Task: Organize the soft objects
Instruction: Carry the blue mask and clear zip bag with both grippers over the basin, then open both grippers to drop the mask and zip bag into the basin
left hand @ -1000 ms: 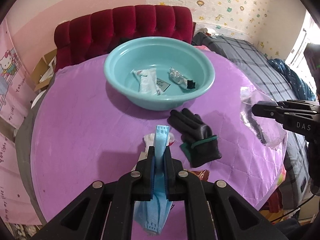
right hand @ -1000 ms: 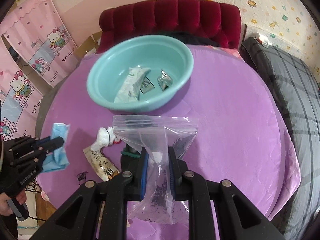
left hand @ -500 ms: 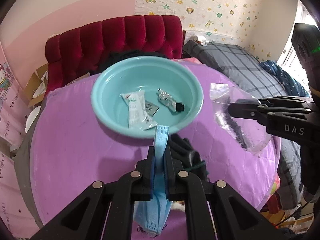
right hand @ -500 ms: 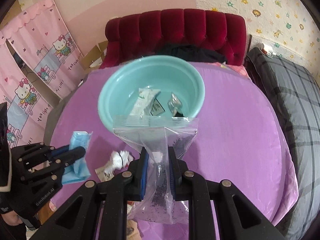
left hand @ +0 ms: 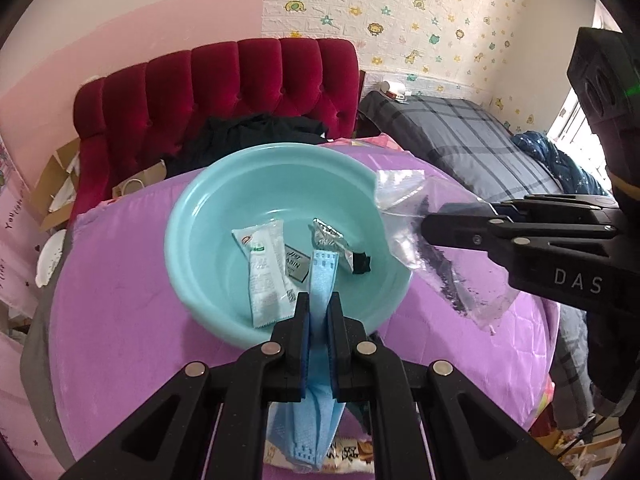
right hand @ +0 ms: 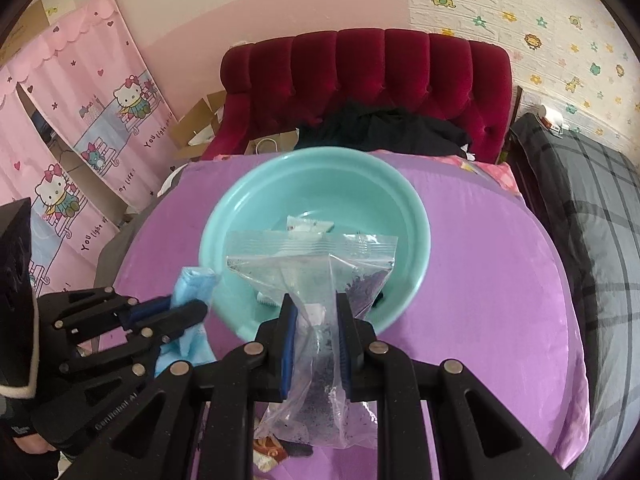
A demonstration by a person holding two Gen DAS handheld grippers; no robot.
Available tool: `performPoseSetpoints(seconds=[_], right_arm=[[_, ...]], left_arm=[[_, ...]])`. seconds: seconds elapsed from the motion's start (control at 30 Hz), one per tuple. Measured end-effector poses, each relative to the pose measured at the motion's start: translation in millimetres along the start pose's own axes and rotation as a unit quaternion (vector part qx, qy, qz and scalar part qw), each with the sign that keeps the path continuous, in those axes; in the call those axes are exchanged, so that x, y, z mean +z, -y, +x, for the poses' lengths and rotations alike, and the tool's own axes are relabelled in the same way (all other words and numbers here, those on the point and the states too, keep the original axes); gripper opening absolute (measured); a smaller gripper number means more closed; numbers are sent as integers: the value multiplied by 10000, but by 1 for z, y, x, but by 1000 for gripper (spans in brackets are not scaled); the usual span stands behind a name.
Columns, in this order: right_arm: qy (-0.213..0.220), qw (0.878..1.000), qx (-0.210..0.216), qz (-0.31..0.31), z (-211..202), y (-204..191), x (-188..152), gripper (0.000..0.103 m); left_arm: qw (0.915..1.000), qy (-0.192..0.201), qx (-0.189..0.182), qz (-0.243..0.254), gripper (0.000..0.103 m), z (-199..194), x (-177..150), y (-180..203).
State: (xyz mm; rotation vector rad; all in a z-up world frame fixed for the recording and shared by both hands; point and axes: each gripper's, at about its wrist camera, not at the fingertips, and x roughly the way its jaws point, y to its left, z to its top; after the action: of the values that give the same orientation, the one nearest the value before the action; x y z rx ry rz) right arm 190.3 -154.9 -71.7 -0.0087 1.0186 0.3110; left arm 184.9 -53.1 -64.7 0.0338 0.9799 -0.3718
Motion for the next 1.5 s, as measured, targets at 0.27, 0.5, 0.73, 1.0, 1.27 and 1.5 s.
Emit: performPoseSetpoints(seconds=[0.27,0.5,0.73,1.0,1.27,1.5], right_arm=[[-102,9999,50,77,31,8,34,19],[-201,9993,183,243,69,19,61,19],[-383,9972,275,574,115,36,77,19],[-524,9951,265,801,156,53,78,19],[-657,9945,274,772,181,53,78,20],[-664,9936,341,848,187,56,79,21]], left_arm=[[9998,88,144,122,8,26,29,-11],[9999,-70,95,3,8,62,50,-27],[9998,-156,75,-140,8,97,62,-39],[9990,-380,96,-227,8,138,62,-46],[9979,-504,166,-363,8,159,64,-52],[9981,-435,216,-382,12,157,66,-49]])
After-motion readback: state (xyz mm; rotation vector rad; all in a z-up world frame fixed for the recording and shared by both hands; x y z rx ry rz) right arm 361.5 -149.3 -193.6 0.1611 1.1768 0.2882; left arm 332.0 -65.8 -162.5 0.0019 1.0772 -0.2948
